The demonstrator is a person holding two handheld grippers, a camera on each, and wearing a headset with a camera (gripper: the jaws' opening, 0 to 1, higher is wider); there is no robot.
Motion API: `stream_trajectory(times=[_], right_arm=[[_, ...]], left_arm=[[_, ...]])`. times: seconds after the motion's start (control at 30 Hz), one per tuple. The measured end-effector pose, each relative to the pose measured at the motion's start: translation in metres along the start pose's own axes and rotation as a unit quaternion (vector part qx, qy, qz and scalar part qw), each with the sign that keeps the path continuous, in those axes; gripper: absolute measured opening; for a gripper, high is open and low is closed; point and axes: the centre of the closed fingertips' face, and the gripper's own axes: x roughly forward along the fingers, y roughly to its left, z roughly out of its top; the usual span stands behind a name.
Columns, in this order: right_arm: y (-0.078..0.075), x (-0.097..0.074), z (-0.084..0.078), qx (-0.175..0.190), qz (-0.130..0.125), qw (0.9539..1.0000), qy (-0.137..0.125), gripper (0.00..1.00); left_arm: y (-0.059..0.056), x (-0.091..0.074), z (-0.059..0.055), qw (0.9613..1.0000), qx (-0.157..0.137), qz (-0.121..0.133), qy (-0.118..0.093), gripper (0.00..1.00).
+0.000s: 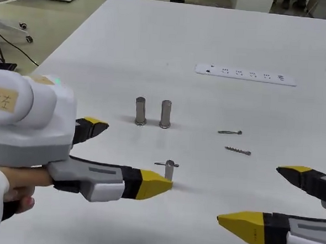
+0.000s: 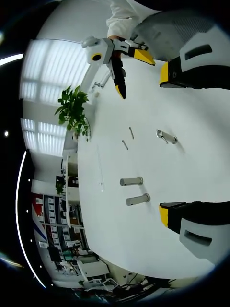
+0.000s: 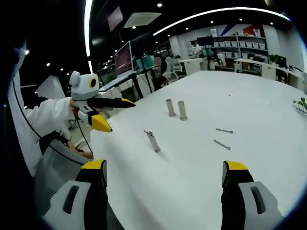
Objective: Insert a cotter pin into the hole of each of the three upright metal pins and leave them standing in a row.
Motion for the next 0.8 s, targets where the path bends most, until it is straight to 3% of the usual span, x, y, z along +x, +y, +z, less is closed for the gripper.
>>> stream_trajectory(times=[0.4, 0.8], right_arm=[[-0.011, -0.010, -0.004, 0.019, -0.029, 0.9994, -0.004, 0.97], [-0.013, -0.014, -0.007, 0.024, -0.040, 0.9989, 0.000, 0.96]], left_arm=[[0.045, 0.021, 0.018, 0.9983, 0.042, 0.039, 0.005, 0.95], [0.082, 0.050, 0.010, 0.9955, 0.062, 0.062, 0.035, 0.83]])
